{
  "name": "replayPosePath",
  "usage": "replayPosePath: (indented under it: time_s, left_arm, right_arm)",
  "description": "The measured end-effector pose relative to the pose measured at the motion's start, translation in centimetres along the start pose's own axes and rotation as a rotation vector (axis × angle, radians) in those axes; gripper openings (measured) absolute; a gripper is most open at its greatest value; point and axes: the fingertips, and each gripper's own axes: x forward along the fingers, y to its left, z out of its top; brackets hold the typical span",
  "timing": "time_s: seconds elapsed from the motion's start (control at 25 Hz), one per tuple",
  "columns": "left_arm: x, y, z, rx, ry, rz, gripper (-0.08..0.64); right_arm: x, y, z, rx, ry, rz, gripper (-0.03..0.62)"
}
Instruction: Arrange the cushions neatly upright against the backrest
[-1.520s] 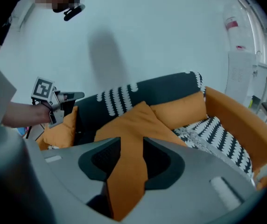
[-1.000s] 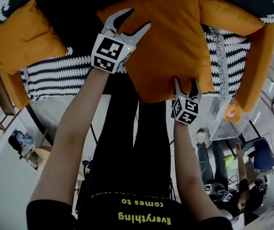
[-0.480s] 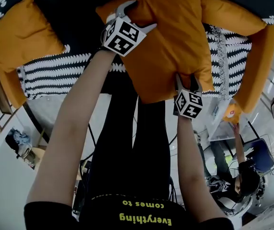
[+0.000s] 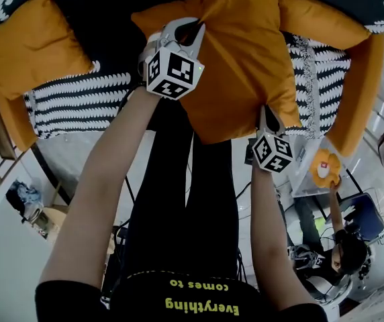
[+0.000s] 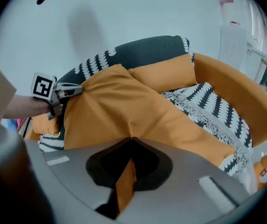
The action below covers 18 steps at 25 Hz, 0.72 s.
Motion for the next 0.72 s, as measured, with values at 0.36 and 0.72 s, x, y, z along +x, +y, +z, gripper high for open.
replayPosePath:
  time_s: [0.36, 0.72]
  left_arm:
    - [-10.9, 2.0, -0.8, -0.199, -0.066, 0.113, 0.003]
    - [-21.4, 7.9, -1.5, -0.383, -0.159, 0.355, 0.003]
  right_arm:
    - [-2.8, 3.3, 3.3, 0.056, -0.108, 0.111, 0.018]
    - [-2.6, 11.4, 12.3, -0.104, -0.241, 0.249, 0.018]
